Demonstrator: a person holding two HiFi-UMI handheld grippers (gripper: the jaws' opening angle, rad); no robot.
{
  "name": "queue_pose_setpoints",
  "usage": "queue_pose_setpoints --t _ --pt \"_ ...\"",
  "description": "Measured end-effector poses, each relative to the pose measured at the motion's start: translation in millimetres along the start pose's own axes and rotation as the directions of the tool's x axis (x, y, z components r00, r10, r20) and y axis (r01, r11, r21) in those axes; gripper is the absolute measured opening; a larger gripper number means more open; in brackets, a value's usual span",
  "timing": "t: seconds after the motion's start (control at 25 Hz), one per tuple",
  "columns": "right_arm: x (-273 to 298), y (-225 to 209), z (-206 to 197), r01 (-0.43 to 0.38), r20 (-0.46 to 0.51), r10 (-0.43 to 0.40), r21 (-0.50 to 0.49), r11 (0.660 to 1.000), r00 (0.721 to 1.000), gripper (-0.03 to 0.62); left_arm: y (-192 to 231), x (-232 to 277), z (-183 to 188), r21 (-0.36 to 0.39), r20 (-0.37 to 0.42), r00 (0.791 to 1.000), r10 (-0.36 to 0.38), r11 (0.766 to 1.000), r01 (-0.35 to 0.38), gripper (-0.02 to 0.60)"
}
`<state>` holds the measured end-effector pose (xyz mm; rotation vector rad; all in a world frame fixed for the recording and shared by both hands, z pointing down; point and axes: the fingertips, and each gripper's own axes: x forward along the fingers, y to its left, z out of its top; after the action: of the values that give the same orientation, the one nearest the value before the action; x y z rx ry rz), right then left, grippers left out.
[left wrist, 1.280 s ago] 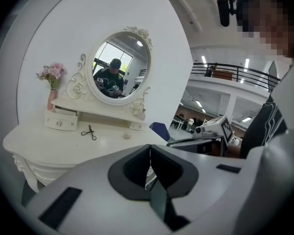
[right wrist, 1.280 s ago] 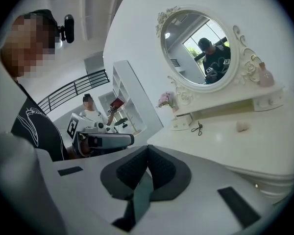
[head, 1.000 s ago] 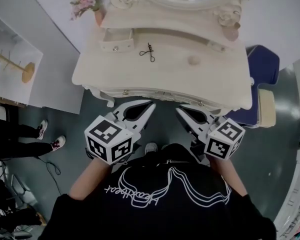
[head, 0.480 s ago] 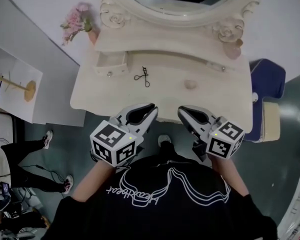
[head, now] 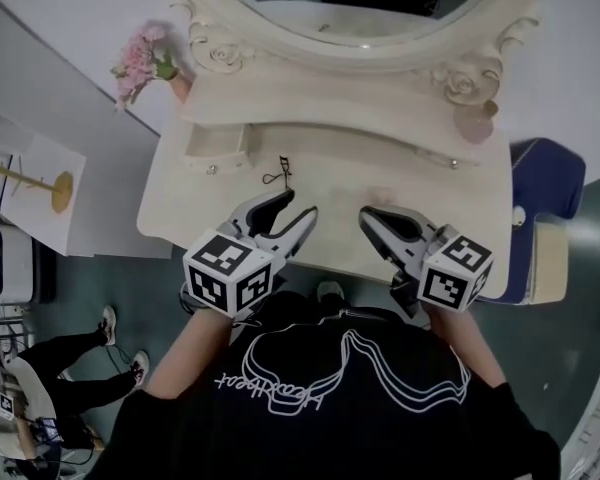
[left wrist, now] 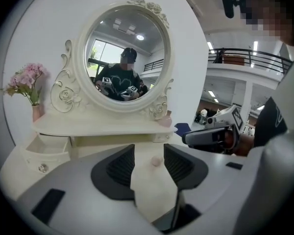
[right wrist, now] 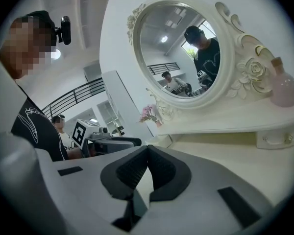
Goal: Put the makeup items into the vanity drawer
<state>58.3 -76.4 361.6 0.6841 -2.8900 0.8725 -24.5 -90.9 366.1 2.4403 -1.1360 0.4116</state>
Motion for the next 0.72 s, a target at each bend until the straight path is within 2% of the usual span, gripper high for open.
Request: queue_pose_setpoints --t 0.2,0.4,0.72 --pt "8.2 -16.3 -6.0 -0.001 -0.018 0.002 0.032 0.999 1.000 0.003 40.1 10.7 -9.2 -0.040 -0.010 0.996 0.088 0.995 -0.088 0.205" --pt "20.9 -24.9 -4.8 0.009 -0.034 -0.007 0.046 0.999 0.999 0.003 65.4 22.2 -19.7 -0.068 -0.046 0.995 0.088 0.994 -0.091 0.219" --pt "32.1 -47.8 -4.8 0.074 -0.043 -0.070 0.093 0.993 0.997 0.003 109.0 57.8 -53.4 -0.062 -0.191 0.976 0.101 0.991 -0.115 0.212"
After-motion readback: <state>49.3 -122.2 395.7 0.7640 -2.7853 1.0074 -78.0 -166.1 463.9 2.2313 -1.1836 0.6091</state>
